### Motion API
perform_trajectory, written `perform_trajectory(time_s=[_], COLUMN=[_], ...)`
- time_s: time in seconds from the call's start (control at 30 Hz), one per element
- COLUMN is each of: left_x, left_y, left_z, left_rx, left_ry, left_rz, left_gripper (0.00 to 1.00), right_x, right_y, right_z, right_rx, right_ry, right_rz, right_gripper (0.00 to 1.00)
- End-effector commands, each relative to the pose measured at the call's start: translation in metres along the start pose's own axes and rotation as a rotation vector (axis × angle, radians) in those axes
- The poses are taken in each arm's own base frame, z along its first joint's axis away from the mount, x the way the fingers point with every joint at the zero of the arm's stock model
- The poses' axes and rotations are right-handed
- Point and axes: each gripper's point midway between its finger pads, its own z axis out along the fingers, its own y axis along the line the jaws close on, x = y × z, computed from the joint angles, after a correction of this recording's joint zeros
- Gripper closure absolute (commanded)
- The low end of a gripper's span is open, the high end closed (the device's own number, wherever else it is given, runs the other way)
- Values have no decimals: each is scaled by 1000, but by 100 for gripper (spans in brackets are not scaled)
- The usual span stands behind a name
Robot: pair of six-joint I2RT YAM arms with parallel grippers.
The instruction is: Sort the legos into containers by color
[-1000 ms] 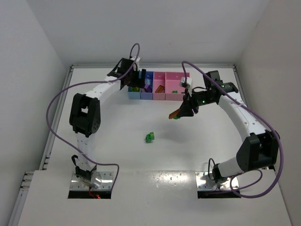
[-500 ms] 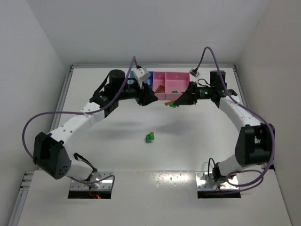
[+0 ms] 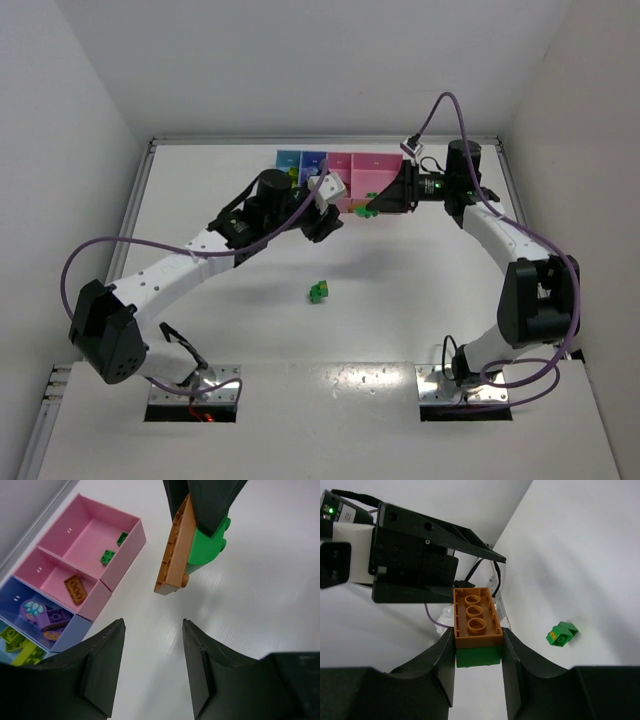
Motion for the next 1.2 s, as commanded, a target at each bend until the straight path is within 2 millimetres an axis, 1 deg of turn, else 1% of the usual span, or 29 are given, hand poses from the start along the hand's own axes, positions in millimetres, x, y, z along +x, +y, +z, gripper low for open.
perform_trajectory(time_s=[0.0,0.1,0.13,0.17,0.2,0.23,0.33,0.4,0.43,0.47,0.5,0.63,0.67,0.7,0.73,0.9,0.93,0.97,1.0,1.03,1.1,1.17], left_x=[-12,-17,-22,-24,-23,-27,-28,-28,-28,-28,-34,-41,-46,-46,-52,-54,-59,-59,-60,-61,-61,-54], left_y=[4,-6,-5,-11,-9,-12,-5,-5,-5,-5,-4,-3,-3,-5,-8,-11,-10,-10,-9,-14,-13,-15], left_z=[0,3,0,2,1,2,2,2,2,2,1,0,0,0,0,2,2,2,4,4,7,10], left_rx=[-56,-32,-37,-23,-33,-28,-67,-67,-67,-67,-70,-76,-70,-61,-56,-37,-39,-39,-39,-31,-30,-13], left_ry=[-22,-35,-51,-55,-52,-63,-63,-63,-63,-63,-74,-91,-102,-105,-119,-124,-133,-133,-133,-135,-134,-111], left_rz=[119,182,200,217,217,232,234,234,234,234,236,240,243,244,249,250,252,252,252,254,254,257], left_gripper=[44,44,44,44,44,44,47,47,48,48,48,48,48,48,48,48,48,48,48,48,48,48], right_x=[-1,2,1,1,1,0,1,4,2,5,5,7,8,9,9,11,11,11,13,13,13,14], right_y=[15,13,12,11,11,10,9,7,8,9,9,7,7,6,6,6,8,7,8,8,8,7], right_z=[-1,-1,-1,-1,-1,0,0,-1,-1,2,2,2,2,4,4,7,7,7,9,9,9,9], right_rx=[-37,-35,-28,-28,-28,-21,-19,-15,-15,-18,-18,-16,-14,-10,-10,-14,-13,-13,-17,-17,-17,-16], right_ry=[11,15,9,9,9,3,5,10,11,20,20,24,26,28,28,38,40,40,49,49,49,51], right_rz=[-38,-20,-20,-29,-29,-29,-28,-44,-50,-42,-52,-55,-57,-58,-58,-79,-70,-85,-77,-77,-86,-87], right_gripper=[100,100,100,100,100,100,100,100,100,100,100,100,100,100,100,100,100,100,100,100,100,100])
